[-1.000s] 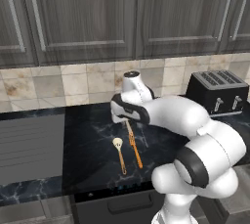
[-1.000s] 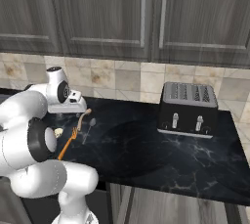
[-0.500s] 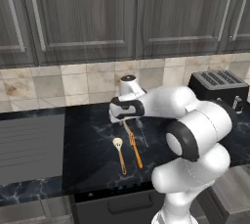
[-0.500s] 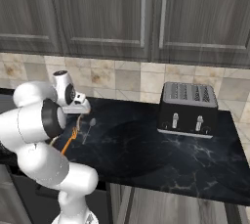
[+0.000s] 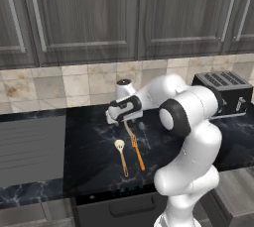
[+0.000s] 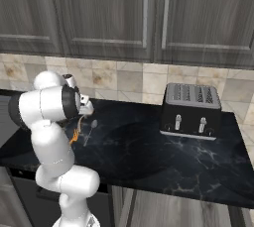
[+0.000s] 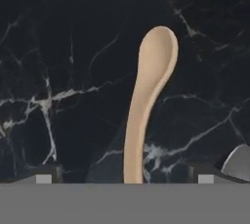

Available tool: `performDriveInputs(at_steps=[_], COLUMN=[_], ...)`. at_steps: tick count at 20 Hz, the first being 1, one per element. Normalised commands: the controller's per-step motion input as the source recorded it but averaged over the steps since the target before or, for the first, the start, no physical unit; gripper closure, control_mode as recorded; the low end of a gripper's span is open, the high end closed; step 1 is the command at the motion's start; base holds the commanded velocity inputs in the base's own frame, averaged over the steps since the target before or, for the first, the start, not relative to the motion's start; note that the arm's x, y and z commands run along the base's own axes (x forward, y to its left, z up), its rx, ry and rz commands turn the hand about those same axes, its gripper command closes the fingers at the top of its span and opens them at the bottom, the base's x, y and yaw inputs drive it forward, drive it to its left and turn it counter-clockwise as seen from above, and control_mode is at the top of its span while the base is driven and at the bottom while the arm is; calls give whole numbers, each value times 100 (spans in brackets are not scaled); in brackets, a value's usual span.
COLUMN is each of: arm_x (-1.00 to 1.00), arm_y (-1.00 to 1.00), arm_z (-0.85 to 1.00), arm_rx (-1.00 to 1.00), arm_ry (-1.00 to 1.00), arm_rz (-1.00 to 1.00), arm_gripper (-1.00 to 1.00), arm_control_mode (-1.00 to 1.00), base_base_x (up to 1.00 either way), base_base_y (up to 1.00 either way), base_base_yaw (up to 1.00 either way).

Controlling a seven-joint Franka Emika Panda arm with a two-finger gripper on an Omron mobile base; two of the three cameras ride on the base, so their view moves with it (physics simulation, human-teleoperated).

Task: Organize the utensils by type. Pick up the wooden spoons from the counter and place them in the open cabinet. Then pick up the metallic utensils from the counter and place them in the open drawer.

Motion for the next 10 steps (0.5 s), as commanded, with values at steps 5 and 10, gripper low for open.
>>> performDriveInputs(at_steps=[5, 10], arm_x=[56, 48], arm_y=[4, 3], arm_z=[-28, -30], arm_rx=[0, -1], arm_ry=[0, 0], arm_rz=[0, 0], arm_gripper=[-100, -100], arm_control_mode=[-100, -100], base_base_x=[0, 0], base_base_y=[0, 0], base_base_yaw=[0, 0])
